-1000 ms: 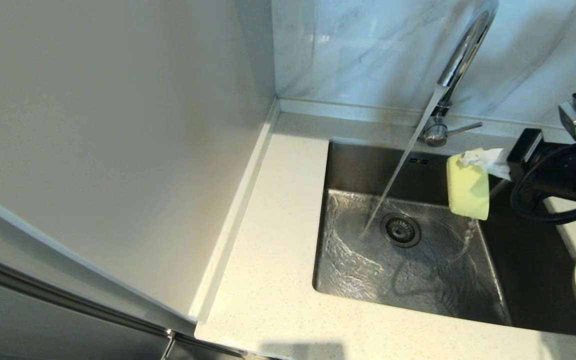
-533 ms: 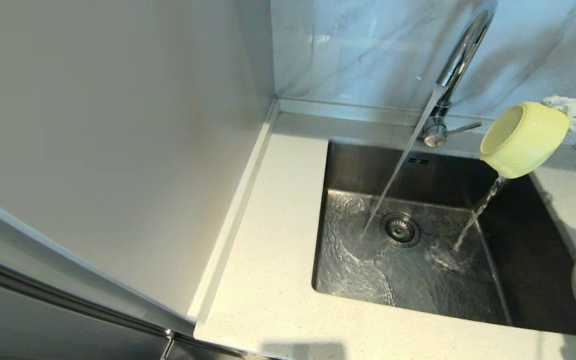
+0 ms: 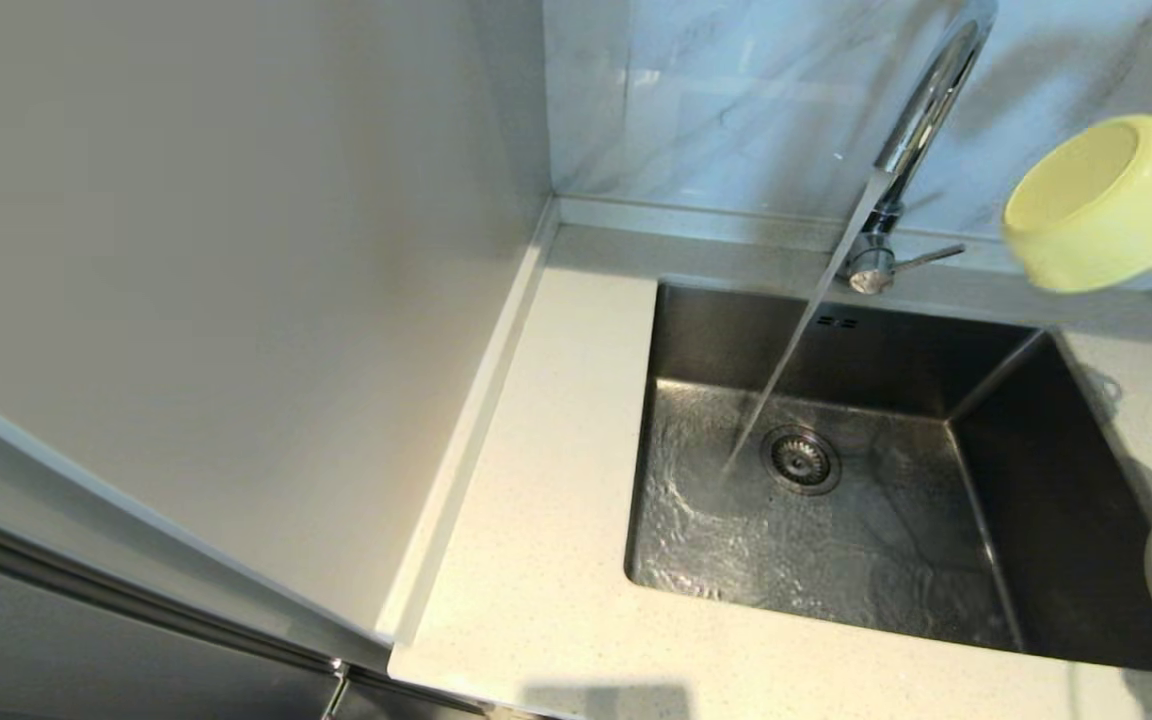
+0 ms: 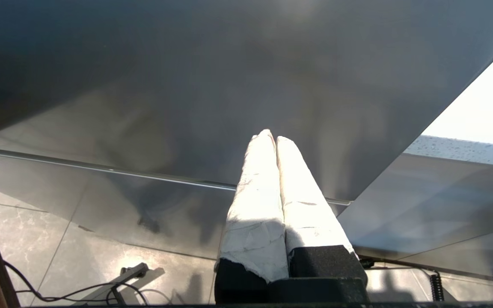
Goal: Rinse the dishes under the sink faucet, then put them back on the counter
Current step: Rinse the bowl
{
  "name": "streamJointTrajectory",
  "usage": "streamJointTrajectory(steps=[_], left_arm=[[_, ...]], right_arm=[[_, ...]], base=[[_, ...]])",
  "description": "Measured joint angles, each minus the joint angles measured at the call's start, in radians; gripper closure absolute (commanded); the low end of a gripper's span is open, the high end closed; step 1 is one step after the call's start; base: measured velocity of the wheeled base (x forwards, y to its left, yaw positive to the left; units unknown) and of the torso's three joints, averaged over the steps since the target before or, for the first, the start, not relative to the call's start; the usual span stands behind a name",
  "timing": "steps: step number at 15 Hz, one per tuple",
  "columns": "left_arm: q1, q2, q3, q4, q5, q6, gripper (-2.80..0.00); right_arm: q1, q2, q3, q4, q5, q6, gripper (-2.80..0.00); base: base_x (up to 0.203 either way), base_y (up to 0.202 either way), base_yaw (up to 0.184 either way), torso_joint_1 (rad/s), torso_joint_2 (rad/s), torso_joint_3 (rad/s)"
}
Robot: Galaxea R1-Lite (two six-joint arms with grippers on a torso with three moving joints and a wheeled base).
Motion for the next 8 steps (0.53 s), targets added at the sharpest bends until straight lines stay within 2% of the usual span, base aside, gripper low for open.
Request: streamJointTrajectory(steps=[2, 3, 6, 8], left_arm=[[0.000, 0.000, 0.000, 0.000, 0.000, 0.000, 0.00], [0.000, 0.000, 0.000, 0.000, 0.000, 0.000, 0.00], [0.000, 0.000, 0.000, 0.000, 0.000, 0.000, 0.00], [0.000, 0.000, 0.000, 0.000, 0.000, 0.000, 0.00]], right_arm=[[-0.019, -0.062, -0.055, 0.111, 0.002, -0.021, 0.00], [-0.022, -0.071, -0.034, 0.122, 0.003, -0.053, 0.00], [-0.016, -0.007, 0.187, 0.130, 0.005, -0.237, 0.00], [-0.012, 0.044, 0.263, 0.137, 0.016, -0.325, 0.00]], base=[[0.000, 0.000, 0.000, 0.000, 0.00, 0.000], [0.000, 0.000, 0.000, 0.000, 0.00, 0.000], [0.000, 0.000, 0.000, 0.000, 0.00, 0.000], [0.000, 0.000, 0.000, 0.000, 0.00, 0.000]])
